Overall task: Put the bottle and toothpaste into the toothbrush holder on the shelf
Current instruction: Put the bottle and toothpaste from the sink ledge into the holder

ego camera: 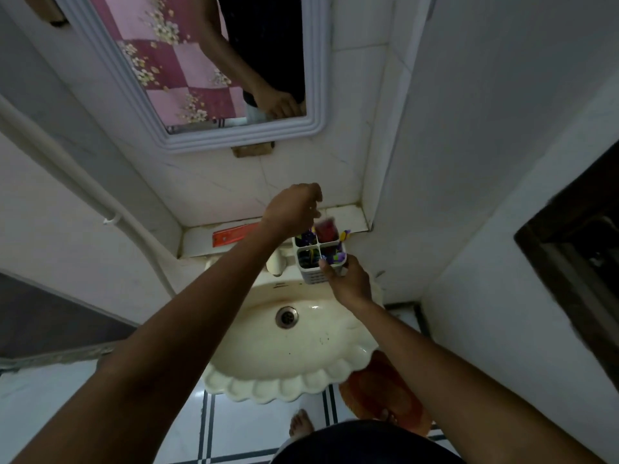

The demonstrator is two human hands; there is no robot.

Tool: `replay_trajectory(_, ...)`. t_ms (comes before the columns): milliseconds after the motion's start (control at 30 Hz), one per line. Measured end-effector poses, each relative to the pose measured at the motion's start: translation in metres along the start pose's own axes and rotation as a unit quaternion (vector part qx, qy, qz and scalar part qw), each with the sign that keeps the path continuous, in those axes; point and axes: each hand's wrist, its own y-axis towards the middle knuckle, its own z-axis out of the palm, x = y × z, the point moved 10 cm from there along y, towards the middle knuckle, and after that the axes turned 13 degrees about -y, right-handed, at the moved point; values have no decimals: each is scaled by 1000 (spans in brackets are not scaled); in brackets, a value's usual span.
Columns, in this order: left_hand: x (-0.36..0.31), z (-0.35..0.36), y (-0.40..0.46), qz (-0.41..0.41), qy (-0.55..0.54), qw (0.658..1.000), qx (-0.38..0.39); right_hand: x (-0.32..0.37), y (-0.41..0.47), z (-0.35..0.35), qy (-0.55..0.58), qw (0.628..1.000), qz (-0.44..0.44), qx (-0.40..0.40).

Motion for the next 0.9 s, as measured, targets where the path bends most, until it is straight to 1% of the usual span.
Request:
replay_trajectory(67,14,-10,-5,-18,-100,994,-38,-2,1,-1,3,1000,-3,-5)
replay_trajectory(100,23,-15,-9,-37,-160,985,-60,-4,2,-1,4,1000,-3,-9)
replay_trajectory(167,49,-23,-19,-78,-267,956,-97,-6,3,-1,16,1000,1,-17)
replay_trajectory(233,78,-23,-32,-117,-358,920,-113,-5,2,-1,34,999,-4,-29)
replay_trajectory(300,108,-21,-45,-147,-420,887,-126,-5,2,1,44,998,-18,-44)
replay_trajectory(367,140,-15,-60,-182,-450,861,-149,-8,4,3,42,997,-24,-64)
replay_trajectory(400,156,-11,-67,-201,-452,854,-162,-11,4,5,38,996,-21,-74)
replay_trajectory(433,170,-8,-74,-216,-436,857,-169,-14,5,6,35,996,-15,-83)
replay_trajectory(500,195,-6,-82,-241,-338,894,-168,-19,7,11,30,995,2,-96)
replay_trajectory(567,212,-2,-84,-253,-245,925,-142,-24,9,14,28,994,14,-102)
replay_trajectory(633,228,1,-80,-256,-201,939,-109,-26,11,18,24,994,22,-109)
replay_trajectory(667,235,2,-77,-248,-164,950,-92,-27,12,19,22,993,26,-114)
replay_trajectory(733,241,1,-69,-229,-58,970,-56,-29,11,19,20,992,35,-121)
replay_trajectory(767,245,2,-66,-223,-13,974,-39,-31,11,20,20,992,38,-122)
replay_trajectory(900,260,12,-51,-235,61,969,53,-32,13,24,23,992,36,-122)
